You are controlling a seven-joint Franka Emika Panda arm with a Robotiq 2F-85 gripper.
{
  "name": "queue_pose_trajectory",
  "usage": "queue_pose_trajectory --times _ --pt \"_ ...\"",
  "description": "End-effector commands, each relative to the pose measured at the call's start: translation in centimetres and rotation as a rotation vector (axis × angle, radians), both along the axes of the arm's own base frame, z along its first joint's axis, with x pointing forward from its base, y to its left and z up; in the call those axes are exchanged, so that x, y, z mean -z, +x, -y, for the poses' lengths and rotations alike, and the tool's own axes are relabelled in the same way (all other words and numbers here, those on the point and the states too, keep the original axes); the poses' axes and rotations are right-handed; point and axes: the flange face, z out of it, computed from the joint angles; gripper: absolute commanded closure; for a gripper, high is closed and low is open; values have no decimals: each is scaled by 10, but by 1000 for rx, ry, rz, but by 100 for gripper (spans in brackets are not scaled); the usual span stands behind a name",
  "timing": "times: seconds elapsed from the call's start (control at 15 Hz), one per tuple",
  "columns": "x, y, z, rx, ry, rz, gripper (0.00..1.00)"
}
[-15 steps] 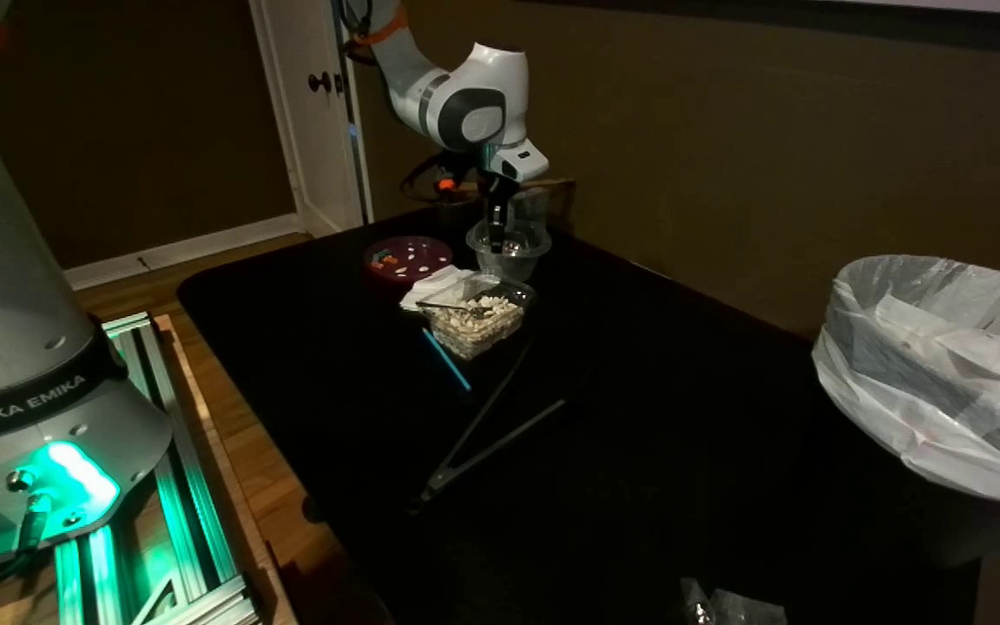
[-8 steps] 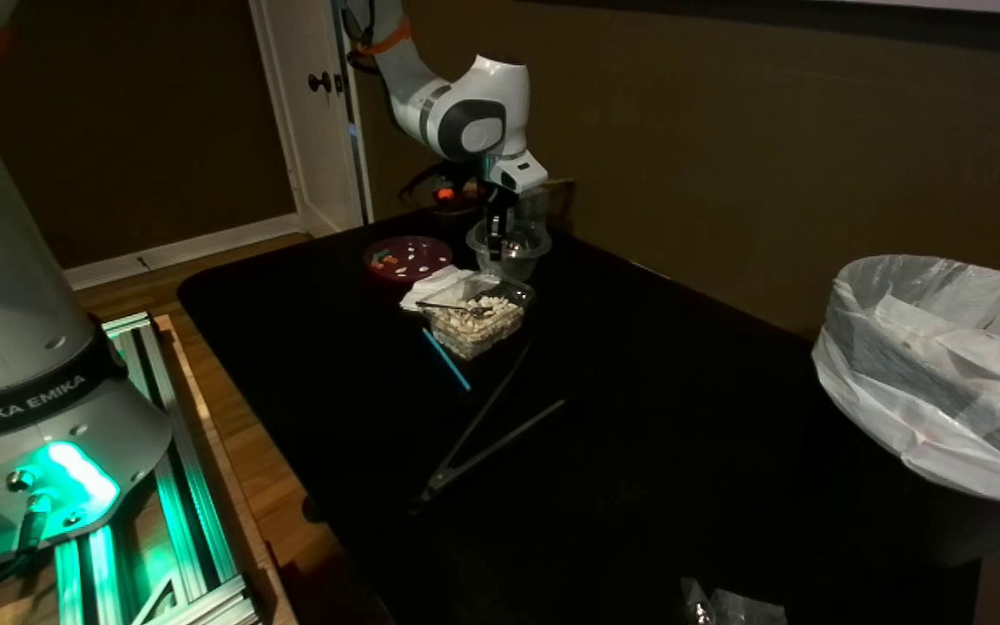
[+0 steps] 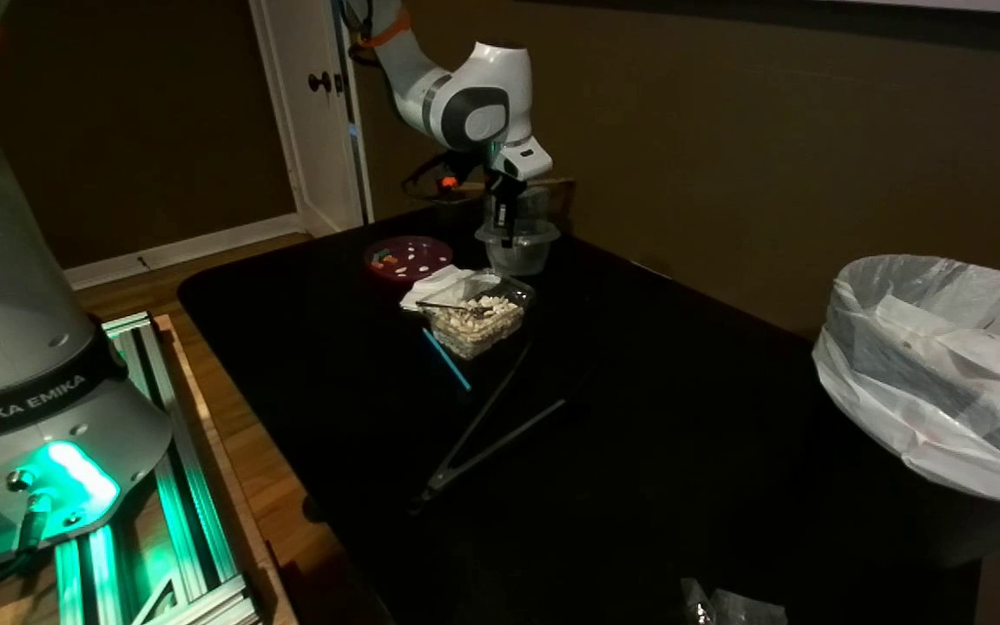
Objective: Move the lunchbox with the silver bowl in it to the right
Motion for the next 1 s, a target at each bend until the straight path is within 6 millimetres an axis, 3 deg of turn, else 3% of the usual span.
queue_pose_trajectory --times 0.0,0.27,0.33,0.4,0.67,0.73,0.87,0.93 --pt "-35 8 35 197 -10 34 99" --pt "-59 13 75 406 11 102 99" --pt "-63 13 77 453 28 120 99" --pt "-55 19 77 365 -1 91 94" --pt "-61 19 80 423 13 104 94" --pt "-57 21 79 441 8 118 99" --pt "-51 41 104 590 -5 153 99" --pt "-53 50 130 640 2 163 99"
